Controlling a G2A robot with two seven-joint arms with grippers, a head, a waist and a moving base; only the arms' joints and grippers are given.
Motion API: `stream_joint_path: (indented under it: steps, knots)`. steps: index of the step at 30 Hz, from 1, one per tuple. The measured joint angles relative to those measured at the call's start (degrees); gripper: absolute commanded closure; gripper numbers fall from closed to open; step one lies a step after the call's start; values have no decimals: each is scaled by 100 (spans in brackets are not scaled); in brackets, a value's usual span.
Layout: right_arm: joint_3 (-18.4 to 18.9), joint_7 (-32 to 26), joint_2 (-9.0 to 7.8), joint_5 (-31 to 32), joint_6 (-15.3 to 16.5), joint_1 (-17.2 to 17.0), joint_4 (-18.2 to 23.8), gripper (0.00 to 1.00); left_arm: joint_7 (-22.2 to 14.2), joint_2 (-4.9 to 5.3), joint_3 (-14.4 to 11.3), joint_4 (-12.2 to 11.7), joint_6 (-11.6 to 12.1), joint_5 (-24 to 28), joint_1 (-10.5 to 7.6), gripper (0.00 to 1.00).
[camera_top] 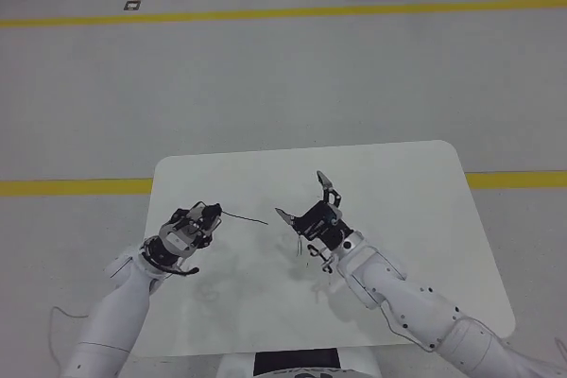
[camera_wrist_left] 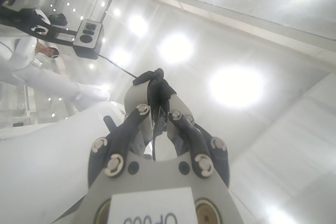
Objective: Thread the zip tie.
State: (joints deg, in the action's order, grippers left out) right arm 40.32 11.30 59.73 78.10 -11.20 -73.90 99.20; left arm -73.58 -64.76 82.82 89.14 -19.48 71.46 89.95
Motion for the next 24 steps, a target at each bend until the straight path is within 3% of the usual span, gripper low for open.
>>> stream_joint_path:
  steps: [9,24]
  knots:
    - [577,224,-61,-98,222,-379,276,0,14,107,-79,380,0,-81,93,100]
    - [576,222,-61,-94,221,-377,274,0,14,107,-78,378,0,-80,93,100]
